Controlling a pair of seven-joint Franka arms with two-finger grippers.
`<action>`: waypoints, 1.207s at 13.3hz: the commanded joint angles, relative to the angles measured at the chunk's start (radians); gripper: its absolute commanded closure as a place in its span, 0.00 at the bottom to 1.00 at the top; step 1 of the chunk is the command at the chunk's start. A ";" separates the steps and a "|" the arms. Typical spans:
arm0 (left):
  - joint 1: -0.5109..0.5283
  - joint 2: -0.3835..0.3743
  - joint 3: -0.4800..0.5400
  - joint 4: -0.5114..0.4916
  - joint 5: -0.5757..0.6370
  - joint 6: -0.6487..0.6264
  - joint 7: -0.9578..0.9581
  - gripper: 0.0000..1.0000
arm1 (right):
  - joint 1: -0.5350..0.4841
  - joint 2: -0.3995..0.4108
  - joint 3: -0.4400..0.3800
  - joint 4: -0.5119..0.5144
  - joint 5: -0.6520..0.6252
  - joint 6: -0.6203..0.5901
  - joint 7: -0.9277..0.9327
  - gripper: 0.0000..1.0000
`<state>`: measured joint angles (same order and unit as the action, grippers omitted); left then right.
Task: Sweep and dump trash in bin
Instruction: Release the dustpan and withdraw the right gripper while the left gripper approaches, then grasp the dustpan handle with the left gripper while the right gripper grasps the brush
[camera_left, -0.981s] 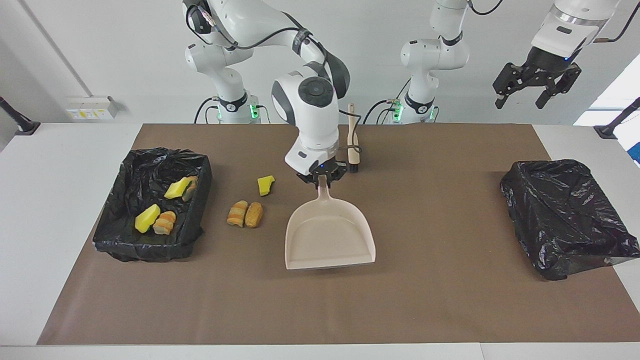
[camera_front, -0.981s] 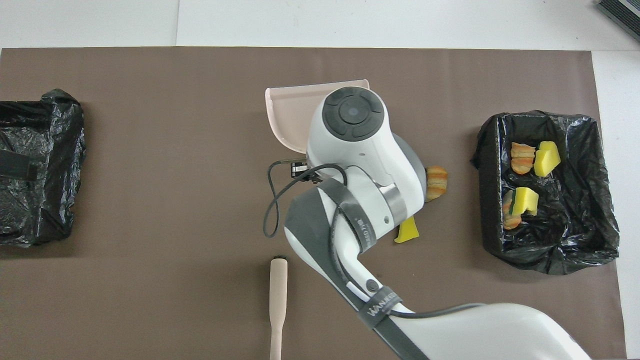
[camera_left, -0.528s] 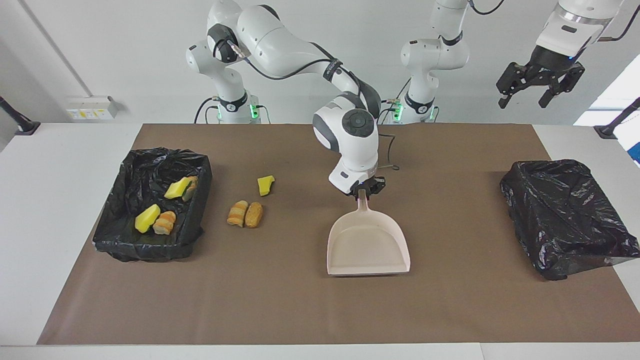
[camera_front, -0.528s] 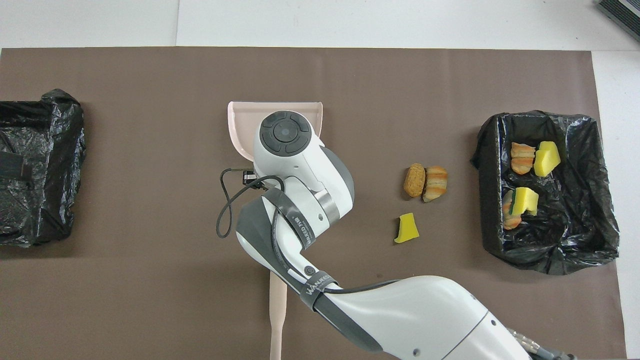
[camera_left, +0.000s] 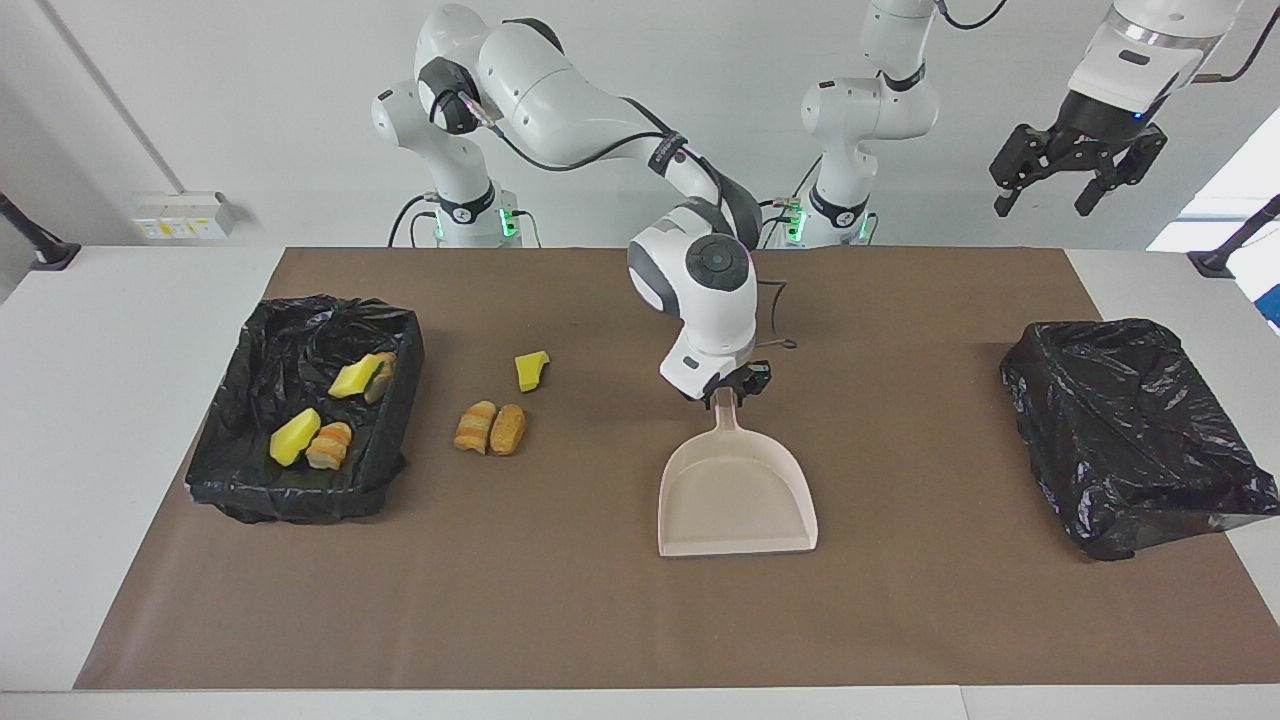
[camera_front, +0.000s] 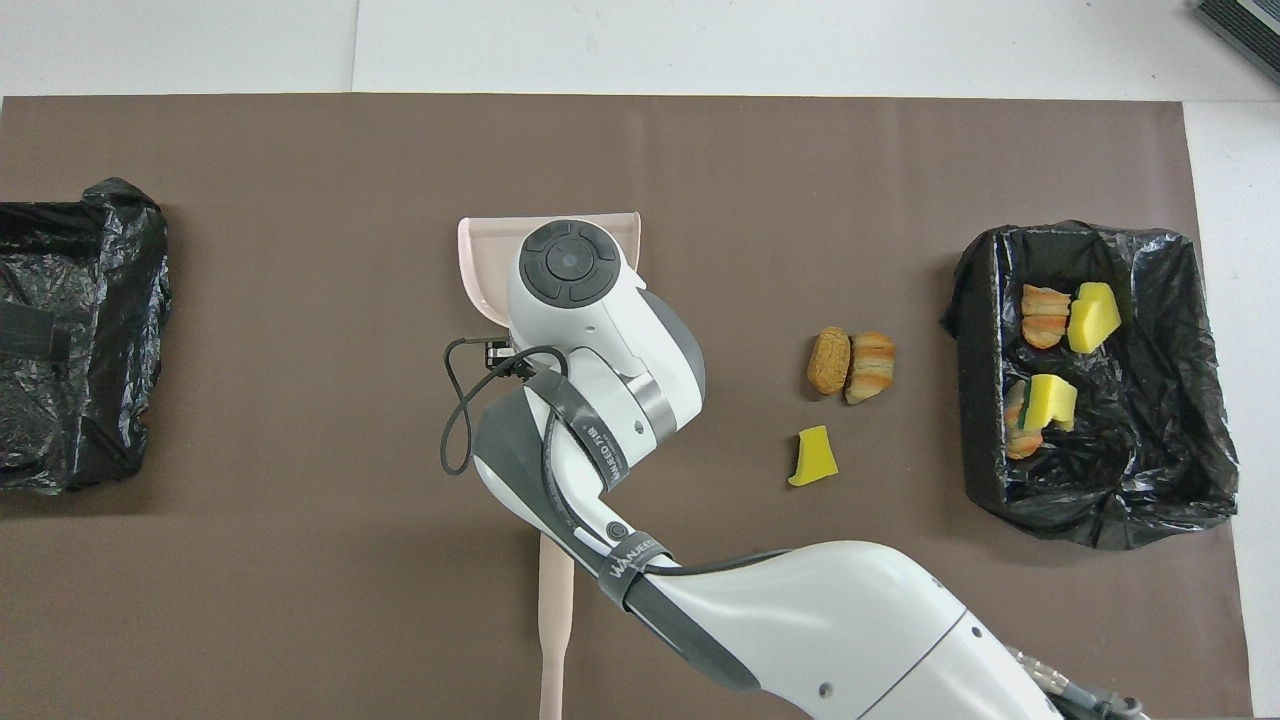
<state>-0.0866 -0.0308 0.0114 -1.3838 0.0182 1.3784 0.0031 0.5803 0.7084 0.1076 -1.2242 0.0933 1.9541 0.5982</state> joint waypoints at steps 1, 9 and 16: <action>-0.008 -0.012 -0.001 -0.011 0.006 0.001 0.012 0.00 | -0.028 -0.099 0.015 -0.003 0.002 -0.117 -0.031 0.00; -0.149 0.017 -0.007 -0.332 0.006 0.439 -0.061 0.00 | 0.077 -0.507 0.021 -0.458 0.117 -0.227 0.107 0.00; -0.427 0.288 -0.007 -0.437 0.009 0.845 -0.420 0.00 | 0.279 -0.639 0.021 -0.937 0.258 0.176 0.242 0.00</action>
<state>-0.4543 0.1735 -0.0124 -1.8263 0.0166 2.1124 -0.3102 0.8577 0.1001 0.1342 -2.0742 0.2978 2.0648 0.8291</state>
